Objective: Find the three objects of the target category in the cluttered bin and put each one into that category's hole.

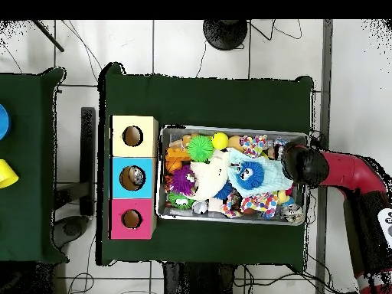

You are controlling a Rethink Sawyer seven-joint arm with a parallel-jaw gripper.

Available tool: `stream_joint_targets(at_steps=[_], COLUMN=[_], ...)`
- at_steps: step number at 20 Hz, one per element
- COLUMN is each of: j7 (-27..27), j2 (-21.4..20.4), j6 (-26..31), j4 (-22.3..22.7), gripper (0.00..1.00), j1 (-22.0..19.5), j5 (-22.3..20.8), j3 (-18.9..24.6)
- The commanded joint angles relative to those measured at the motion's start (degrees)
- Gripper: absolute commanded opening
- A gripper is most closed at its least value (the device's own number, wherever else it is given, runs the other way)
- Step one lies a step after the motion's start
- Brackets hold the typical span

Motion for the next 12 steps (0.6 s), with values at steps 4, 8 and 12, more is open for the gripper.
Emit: stream_joint_targets(at_steps=[4,8,12], j7=[-11.84,-12.75,-13.23], j2=[0.19,-0.25,-0.19], j6=[2.58,3.81,4.17], j4=[2.31,2.55,2.21], gripper=[1.00,1.00,1.00], j1=[-0.69,-1.59,-1.79], j5=[0.43,1.15,1.22], j3=[4.70,5.29,5.50])
